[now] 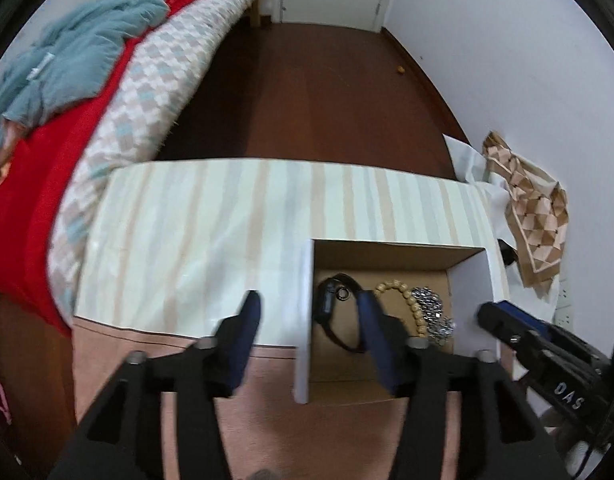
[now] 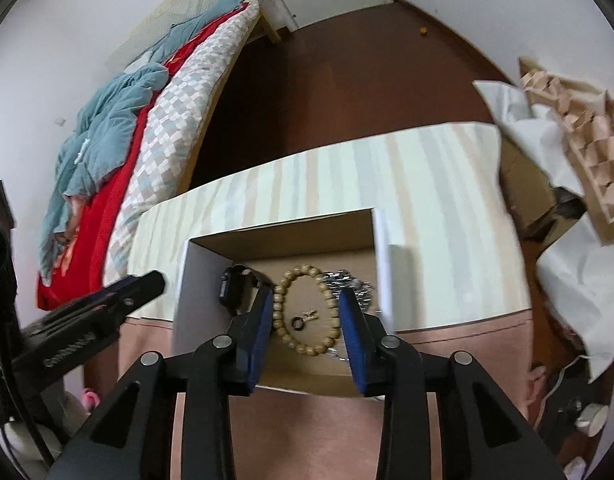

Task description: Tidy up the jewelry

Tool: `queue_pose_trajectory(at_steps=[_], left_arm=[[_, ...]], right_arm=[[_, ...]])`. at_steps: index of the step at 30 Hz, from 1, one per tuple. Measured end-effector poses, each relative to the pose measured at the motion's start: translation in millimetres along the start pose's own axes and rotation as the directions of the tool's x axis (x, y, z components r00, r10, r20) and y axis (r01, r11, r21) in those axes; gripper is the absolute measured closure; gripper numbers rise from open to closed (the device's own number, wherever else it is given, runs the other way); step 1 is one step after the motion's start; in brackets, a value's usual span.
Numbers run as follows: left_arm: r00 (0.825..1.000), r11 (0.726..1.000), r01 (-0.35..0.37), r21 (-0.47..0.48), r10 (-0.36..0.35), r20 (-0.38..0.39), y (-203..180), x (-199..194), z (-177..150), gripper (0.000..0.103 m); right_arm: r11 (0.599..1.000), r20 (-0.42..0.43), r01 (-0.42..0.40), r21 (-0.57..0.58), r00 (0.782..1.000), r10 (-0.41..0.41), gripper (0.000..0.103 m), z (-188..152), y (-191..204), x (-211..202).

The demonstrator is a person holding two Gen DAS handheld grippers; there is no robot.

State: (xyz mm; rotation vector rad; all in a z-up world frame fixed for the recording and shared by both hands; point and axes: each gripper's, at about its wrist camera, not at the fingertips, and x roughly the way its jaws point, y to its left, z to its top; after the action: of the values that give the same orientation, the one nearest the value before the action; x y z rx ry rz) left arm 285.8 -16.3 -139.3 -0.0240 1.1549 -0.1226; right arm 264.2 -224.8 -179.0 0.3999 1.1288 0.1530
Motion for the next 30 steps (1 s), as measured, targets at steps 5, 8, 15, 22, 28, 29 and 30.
queue_pose_trajectory(at_steps=[5, 8, 15, 22, 28, 29, 30], left_arm=[[0.997, 0.998, -0.068, 0.001, 0.068, 0.039, 9, -18, -12, 0.026], [0.995, 0.996, -0.088, -0.005, 0.088, 0.047, 13, -26, -23, 0.024], [0.987, 0.988, -0.154, 0.011, 0.153, 0.054, 12, -41, -48, 0.001], [0.984, 0.988, -0.152, 0.012, 0.150, 0.100, 5, -76, -69, 0.001], [0.981, 0.992, -0.123, 0.002, 0.121, 0.149, -1, -123, -85, 0.001], [0.980, 0.993, -0.118, 0.003, 0.116, 0.161, -2, -133, -88, 0.001], [0.978, 0.993, -0.118, 0.002, 0.116, 0.173, -2, -142, -91, 0.001]], right_arm=[[0.990, 0.041, 0.129, -0.052, 0.991, -0.127, 0.043, -7, 8, -23], [0.975, 0.047, 0.209, -0.077, 0.977, -0.206, 0.025, -15, 13, -32], [0.926, 0.048, 0.361, -0.106, 0.932, -0.358, 0.002, -37, 20, -44], [0.913, 0.093, 0.396, -0.099, 0.917, -0.387, 0.001, -53, 30, -81], [0.906, 0.158, 0.412, -0.100, 0.905, -0.394, 0.001, -72, 47, -131], [0.907, 0.169, 0.410, -0.098, 0.905, -0.391, 0.001, -76, 50, -141], [0.908, 0.179, 0.408, -0.098, 0.905, -0.387, 0.001, -80, 53, -150]])
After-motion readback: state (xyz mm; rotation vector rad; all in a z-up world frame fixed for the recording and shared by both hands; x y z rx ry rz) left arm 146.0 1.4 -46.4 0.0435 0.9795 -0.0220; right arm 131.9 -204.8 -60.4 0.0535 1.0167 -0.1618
